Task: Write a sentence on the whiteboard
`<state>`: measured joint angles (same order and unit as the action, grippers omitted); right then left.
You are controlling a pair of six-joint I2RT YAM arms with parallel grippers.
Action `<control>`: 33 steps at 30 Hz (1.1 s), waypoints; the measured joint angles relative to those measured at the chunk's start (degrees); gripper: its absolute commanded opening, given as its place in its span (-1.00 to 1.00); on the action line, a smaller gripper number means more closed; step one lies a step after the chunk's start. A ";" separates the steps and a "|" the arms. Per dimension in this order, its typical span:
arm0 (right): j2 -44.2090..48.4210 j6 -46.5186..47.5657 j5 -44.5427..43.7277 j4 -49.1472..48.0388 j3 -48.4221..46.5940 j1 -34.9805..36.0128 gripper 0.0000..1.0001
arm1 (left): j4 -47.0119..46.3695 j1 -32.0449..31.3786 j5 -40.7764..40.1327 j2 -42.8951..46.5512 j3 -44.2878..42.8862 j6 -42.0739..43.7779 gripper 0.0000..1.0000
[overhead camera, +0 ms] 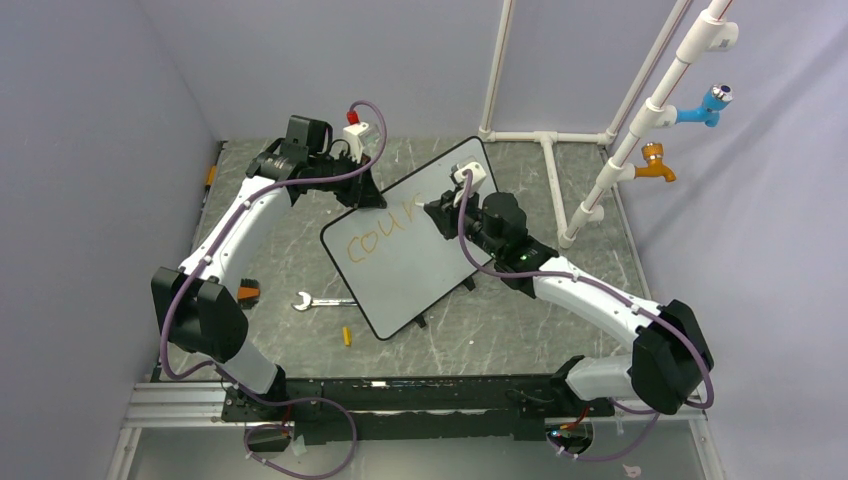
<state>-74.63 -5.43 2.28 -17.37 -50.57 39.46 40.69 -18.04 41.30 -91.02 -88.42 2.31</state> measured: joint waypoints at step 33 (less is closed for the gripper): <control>-1.84 1.25 -4.37 3.63 -4.87 0.07 -1.00 | 0.09 0.00 -0.26 -0.02 0.00 0.00 -1.00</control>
<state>-76.47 -4.19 -2.09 -13.74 -55.44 39.53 40.77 -18.04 41.04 -91.05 -88.42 2.31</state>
